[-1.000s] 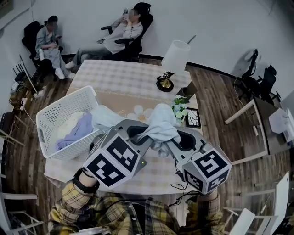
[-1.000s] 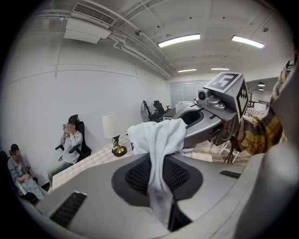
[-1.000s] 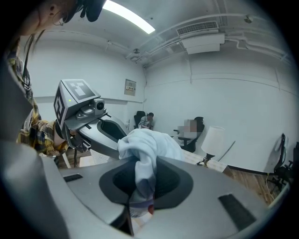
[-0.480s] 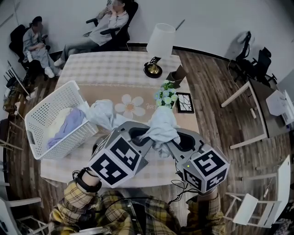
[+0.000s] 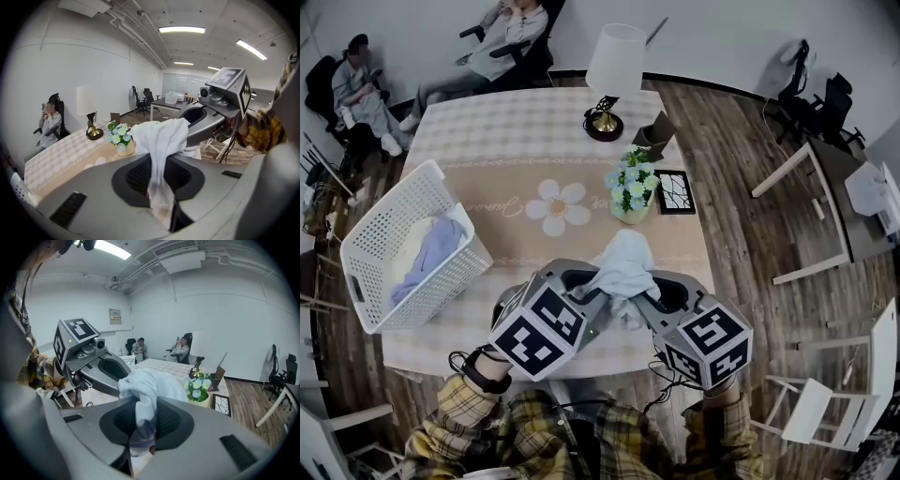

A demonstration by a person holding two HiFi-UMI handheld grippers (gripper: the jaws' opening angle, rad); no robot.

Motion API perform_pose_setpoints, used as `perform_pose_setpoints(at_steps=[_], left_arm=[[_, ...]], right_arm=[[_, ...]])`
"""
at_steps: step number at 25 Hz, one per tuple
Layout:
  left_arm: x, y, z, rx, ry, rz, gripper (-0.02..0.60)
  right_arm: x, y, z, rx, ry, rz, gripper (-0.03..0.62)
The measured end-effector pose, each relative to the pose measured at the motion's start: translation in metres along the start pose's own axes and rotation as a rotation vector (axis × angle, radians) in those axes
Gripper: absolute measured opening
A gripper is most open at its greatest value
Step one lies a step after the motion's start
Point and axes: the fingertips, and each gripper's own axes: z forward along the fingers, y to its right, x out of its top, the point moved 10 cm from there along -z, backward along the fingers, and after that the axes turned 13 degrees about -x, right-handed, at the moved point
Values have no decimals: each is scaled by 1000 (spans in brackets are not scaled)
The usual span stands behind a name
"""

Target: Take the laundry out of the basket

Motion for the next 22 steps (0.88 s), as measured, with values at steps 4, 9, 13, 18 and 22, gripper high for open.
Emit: perform_pose_setpoints(at_steps=[4, 9, 13, 18, 22], left_arm=[[-24, -9, 17, 6, -42, -41, 101], [-61, -20, 42, 11, -104, -108, 134], [-96, -28, 60, 15, -126, -194, 170], [-123, -34, 71, 34, -130, -268, 231], [-125, -37, 73, 26, -120, -291, 241]], right_arm=[[-23, -1, 22, 14, -63, 25, 95], [-59, -6, 53, 30, -167, 57, 107], [-91, -8, 77, 46, -253, 90, 135], [-112, -4, 94, 50, -303, 106, 170], [-115, 3, 95, 48, -310, 122, 181]])
